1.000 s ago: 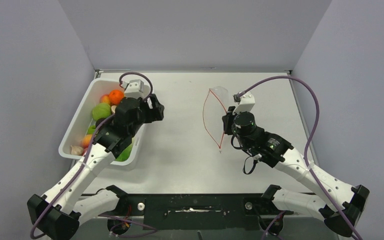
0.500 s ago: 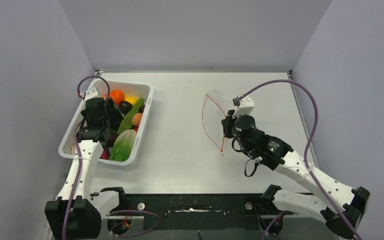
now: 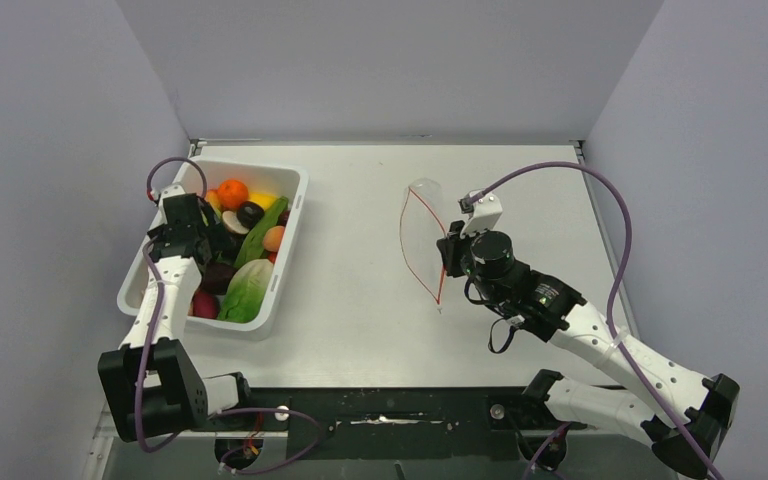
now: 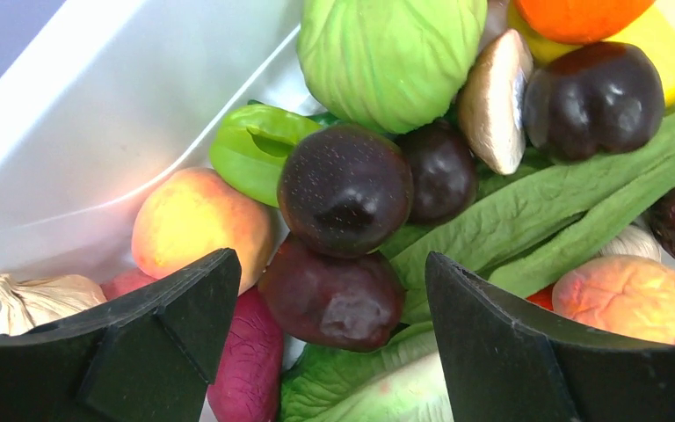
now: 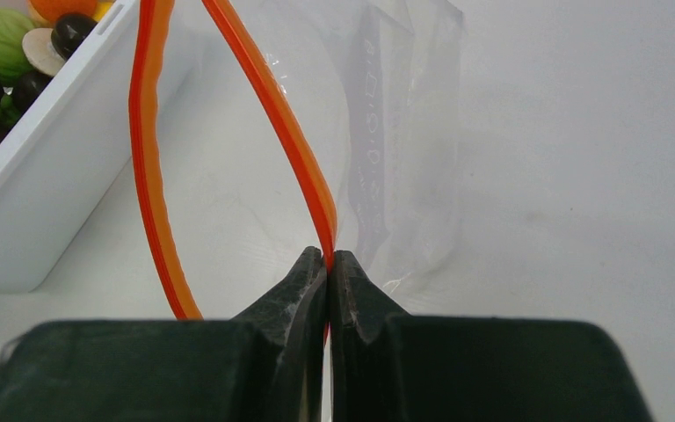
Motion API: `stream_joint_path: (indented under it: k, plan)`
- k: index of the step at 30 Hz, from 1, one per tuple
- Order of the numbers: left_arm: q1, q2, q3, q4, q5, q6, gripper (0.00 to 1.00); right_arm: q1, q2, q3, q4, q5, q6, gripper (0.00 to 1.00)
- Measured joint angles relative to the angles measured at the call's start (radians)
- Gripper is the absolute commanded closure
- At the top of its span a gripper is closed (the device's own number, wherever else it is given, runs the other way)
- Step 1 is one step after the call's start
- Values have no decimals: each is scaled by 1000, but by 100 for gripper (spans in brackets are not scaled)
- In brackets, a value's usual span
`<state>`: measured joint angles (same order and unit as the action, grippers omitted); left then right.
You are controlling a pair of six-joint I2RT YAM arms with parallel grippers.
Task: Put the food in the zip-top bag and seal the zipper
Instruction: Pick up the fake vegetable from the bin.
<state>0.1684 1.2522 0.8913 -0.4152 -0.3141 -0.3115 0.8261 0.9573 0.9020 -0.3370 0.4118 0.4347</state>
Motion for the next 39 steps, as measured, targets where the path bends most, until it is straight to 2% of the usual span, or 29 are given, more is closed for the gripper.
stream_joint_path:
  k: [8, 23, 27, 31, 39]
  plan:
    - [43, 67, 29, 8, 1, 12, 21, 0, -6, -40, 40, -35, -9, 100]
    - [72, 166, 51, 34, 94, 26, 22, 0, -8, -64, 74, -102, -5, 100]
    - [76, 177, 54, 38, 103, 27, 33, 0, -8, -66, 75, -117, 0, 100]
    - [76, 177, 54, 46, 111, 31, 41, 0, -8, -67, 76, -124, 6, 100]
    - [76, 175, 54, 45, 132, 25, 50, 0, -8, -75, 78, -136, 20, 100]
